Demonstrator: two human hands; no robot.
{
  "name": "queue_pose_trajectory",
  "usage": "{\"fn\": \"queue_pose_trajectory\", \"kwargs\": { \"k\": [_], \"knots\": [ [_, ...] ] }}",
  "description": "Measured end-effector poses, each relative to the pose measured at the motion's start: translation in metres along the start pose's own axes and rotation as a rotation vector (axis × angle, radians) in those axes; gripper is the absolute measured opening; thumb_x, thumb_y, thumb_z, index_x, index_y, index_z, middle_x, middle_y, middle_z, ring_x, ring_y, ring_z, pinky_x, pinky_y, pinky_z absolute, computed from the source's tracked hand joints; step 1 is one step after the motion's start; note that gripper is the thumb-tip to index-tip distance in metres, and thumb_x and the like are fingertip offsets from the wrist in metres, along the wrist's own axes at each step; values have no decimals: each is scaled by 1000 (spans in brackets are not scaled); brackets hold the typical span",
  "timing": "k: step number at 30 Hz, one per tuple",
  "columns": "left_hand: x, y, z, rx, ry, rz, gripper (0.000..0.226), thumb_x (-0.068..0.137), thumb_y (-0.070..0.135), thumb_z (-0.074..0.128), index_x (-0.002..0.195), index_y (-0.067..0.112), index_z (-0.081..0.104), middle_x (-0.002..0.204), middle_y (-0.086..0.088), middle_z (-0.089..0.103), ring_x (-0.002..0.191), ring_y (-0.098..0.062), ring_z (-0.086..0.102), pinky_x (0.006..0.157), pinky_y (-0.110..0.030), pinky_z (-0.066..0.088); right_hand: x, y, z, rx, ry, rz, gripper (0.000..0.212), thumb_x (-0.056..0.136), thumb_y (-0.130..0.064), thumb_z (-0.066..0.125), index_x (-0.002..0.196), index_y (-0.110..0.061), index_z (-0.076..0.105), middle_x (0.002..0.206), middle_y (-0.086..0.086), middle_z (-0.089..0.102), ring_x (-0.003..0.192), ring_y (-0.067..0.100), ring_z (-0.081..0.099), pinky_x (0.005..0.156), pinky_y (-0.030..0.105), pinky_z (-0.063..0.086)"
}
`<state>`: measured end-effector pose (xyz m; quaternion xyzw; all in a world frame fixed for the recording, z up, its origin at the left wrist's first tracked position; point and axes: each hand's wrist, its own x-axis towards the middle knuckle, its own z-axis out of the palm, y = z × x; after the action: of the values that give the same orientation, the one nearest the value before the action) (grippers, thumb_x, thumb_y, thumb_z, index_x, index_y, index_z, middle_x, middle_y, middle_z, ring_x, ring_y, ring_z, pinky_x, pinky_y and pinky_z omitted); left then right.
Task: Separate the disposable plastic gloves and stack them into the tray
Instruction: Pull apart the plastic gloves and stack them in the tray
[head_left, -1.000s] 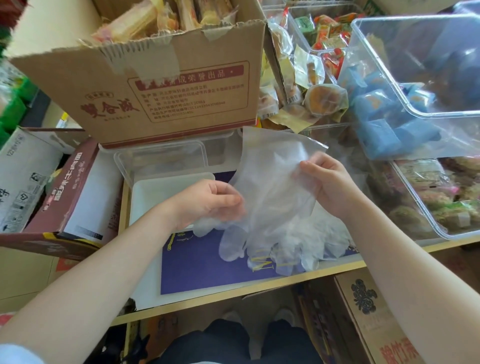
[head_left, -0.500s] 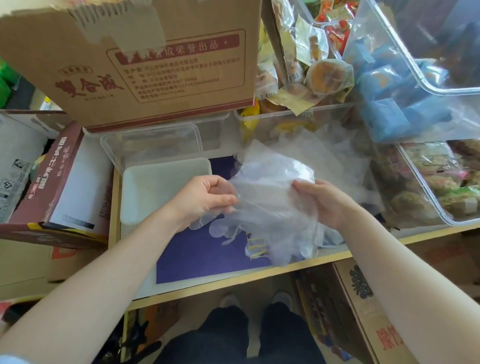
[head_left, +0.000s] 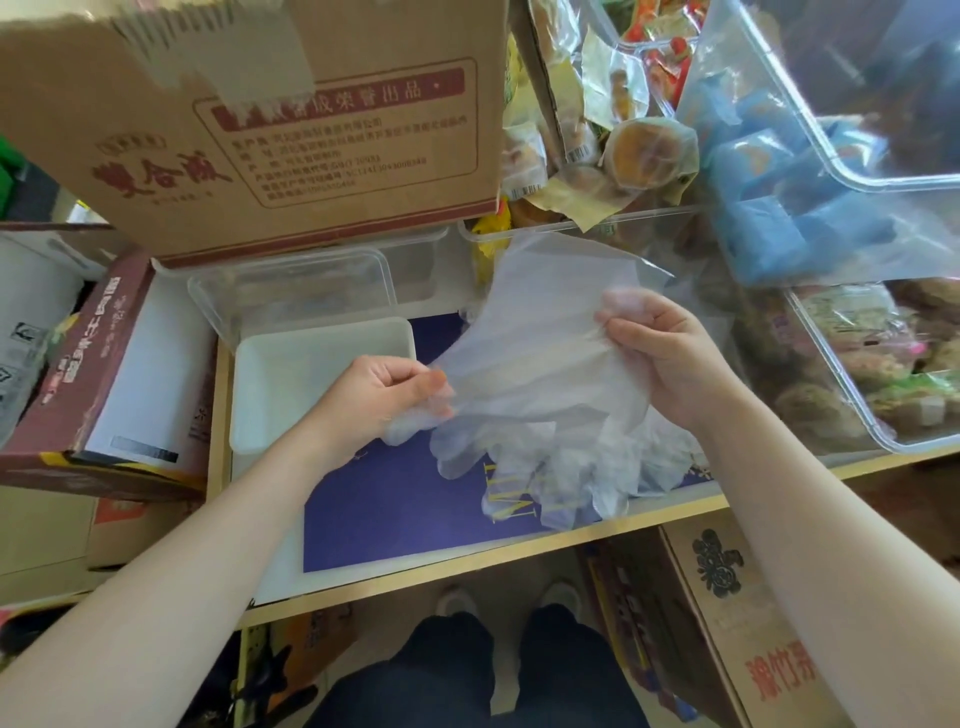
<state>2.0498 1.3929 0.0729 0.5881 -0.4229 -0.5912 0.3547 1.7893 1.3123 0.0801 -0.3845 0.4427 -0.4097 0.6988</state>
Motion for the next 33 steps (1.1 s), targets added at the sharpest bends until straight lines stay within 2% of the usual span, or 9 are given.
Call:
{"fn": "queue_pose_trajectory", "kwargs": {
  "k": [4, 9, 14, 18, 20, 23, 25, 27, 33],
  "knots": [
    [7, 20, 3, 79, -133, 64, 26, 79, 34, 66, 99, 17, 68, 91, 5, 72, 83, -5, 63, 77, -17, 49, -1, -1, 5, -162, -76, 14, 33, 82, 5, 57, 74, -22, 75, 74, -5, 71, 63, 8, 57, 62, 17, 46],
    [25, 44, 29, -71, 38, 145, 13, 90, 13, 56, 84, 11, 67, 70, 4, 73, 66, -7, 68, 62, -17, 52, -3, -4, 20, -370, -68, -6, 28, 99, -18, 44, 86, -14, 68, 77, -5, 72, 53, 5, 49, 51, 14, 40],
    [26, 34, 34, -83, 120, 103, 12, 89, 6, 59, 78, 7, 65, 58, 6, 69, 54, -4, 64, 50, -15, 48, -3, 1, 19, -611, 158, -20, 30, 99, -23, 44, 84, -13, 68, 72, -11, 66, 54, 0, 56, 55, 16, 42],
    [26, 27, 25, -70, 282, 70, 19, 94, 10, 53, 79, 13, 64, 63, 6, 71, 61, -7, 68, 60, -19, 52, -2, 8, -2, -723, 489, -153, 34, 95, -22, 49, 78, 3, 63, 65, 17, 51, 62, 15, 45, 62, 29, 35],
    [26, 25, 18, -41, 411, 96, 23, 98, 15, 47, 81, 17, 63, 68, 8, 72, 67, -9, 70, 67, -23, 51, -7, 2, -12, -804, 661, -253, 35, 95, -20, 46, 66, -2, 53, 57, 7, 44, 57, 14, 37, 61, 29, 29],
    [23, 30, 19, -96, 467, 161, 26, 99, 18, 44, 83, 18, 65, 80, 2, 73, 75, -13, 70, 69, -23, 54, -17, -16, -3, -828, 785, -427, 21, 96, -17, 46, 86, -9, 63, 69, -6, 54, 62, 8, 45, 59, 18, 34],
    [21, 35, 27, -166, 409, 172, 26, 100, 18, 42, 89, 15, 65, 87, 0, 72, 76, -12, 70, 72, -20, 55, -23, -21, 19, -837, 762, -549, 13, 94, -17, 50, 88, -12, 59, 65, -12, 50, 57, 4, 45, 55, 15, 36],
    [20, 38, 39, -225, 326, 152, 28, 101, 18, 39, 93, 14, 65, 91, -1, 71, 78, -11, 69, 75, -19, 55, -27, -13, 46, -892, 656, -584, 9, 92, -18, 54, 83, -15, 53, 63, -8, 50, 56, 14, 48, 56, 29, 40],
    [18, 25, 62, -330, 186, 45, 39, 102, 33, 35, 105, 9, 66, 103, -13, 69, 94, -22, 66, 85, -30, 51, -34, 39, 105, -1028, 218, -377, 15, 92, -20, 51, 81, -17, 42, 72, -4, 50, 65, 22, 48, 58, 35, 37]
  ]
}}
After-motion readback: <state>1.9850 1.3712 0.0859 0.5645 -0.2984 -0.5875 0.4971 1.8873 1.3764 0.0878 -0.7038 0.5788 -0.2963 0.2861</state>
